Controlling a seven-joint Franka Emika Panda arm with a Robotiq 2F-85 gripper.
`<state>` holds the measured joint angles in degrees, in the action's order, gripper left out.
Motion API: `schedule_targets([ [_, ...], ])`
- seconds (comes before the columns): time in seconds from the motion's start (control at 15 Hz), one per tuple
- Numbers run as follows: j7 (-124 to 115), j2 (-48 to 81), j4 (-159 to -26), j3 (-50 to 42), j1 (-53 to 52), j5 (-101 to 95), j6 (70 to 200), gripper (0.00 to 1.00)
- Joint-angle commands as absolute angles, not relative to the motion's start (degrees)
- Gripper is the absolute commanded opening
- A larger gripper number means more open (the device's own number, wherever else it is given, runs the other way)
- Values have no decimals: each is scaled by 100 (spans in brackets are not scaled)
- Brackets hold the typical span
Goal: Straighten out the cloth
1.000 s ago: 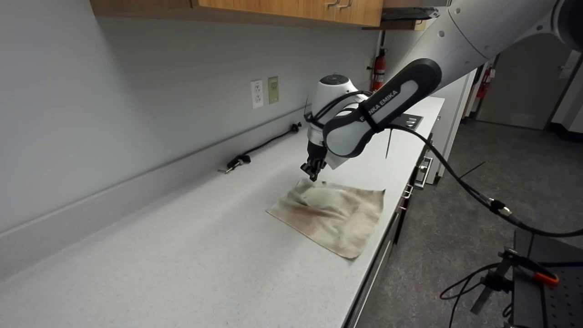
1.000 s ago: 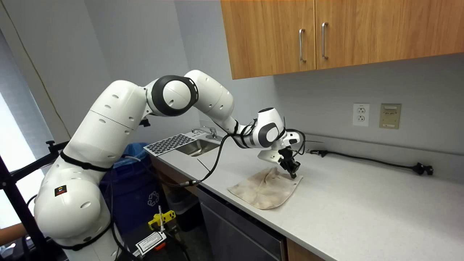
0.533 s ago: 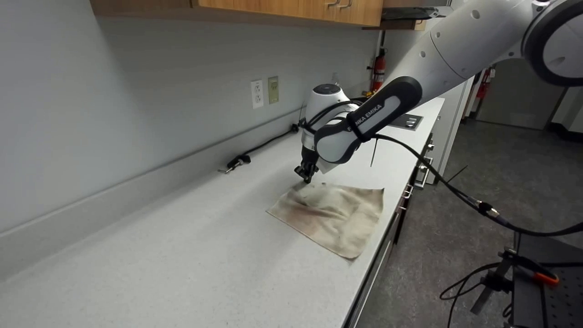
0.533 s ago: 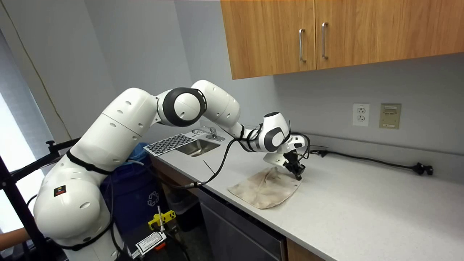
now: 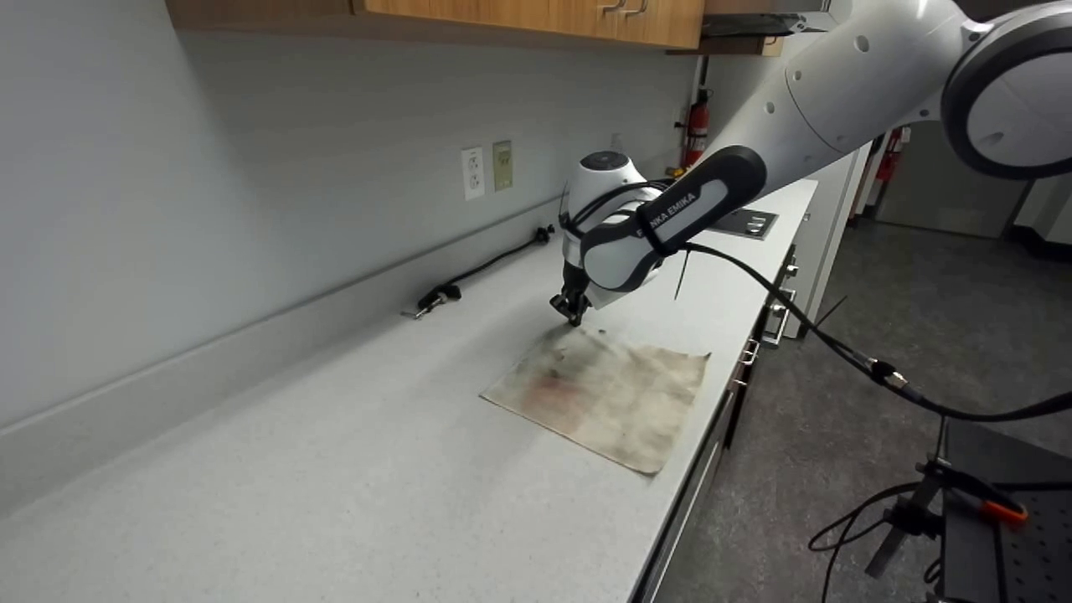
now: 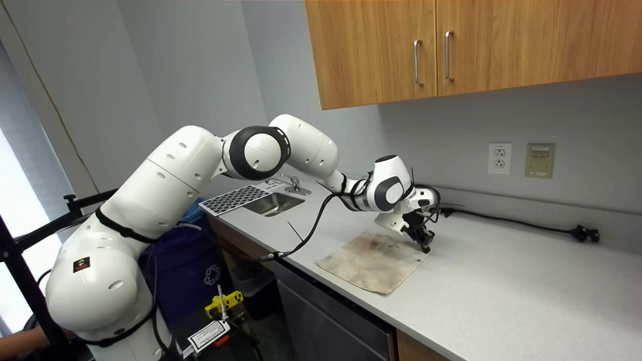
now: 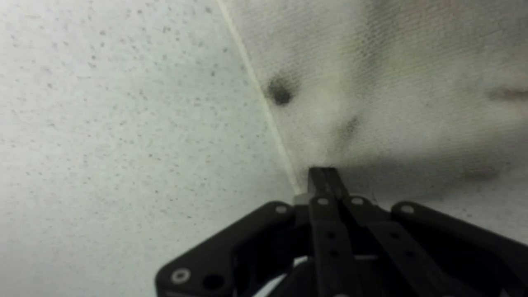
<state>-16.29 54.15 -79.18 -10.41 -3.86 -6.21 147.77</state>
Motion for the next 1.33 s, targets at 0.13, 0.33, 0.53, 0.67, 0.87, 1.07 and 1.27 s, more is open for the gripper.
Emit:
schedule_targets([
  [0.13,-1907,5721,-7564,-1309,-303,-596,14652,0],
  [0.33,-1978,5727,-7512,-1319,-283,-563,14640,0],
  [0.53,-2006,5679,-7507,-1257,-238,-492,14560,0],
  [0.67,-2046,5591,-7548,-1288,-259,-501,14552,0],
  [0.87,-2056,5321,-7720,-1352,-318,-566,14578,0],
  [1.07,-1998,4859,-8051,-1293,-360,-559,14616,0],
  [1.27,-1972,4227,-8571,-1186,-449,-550,14667,0],
])
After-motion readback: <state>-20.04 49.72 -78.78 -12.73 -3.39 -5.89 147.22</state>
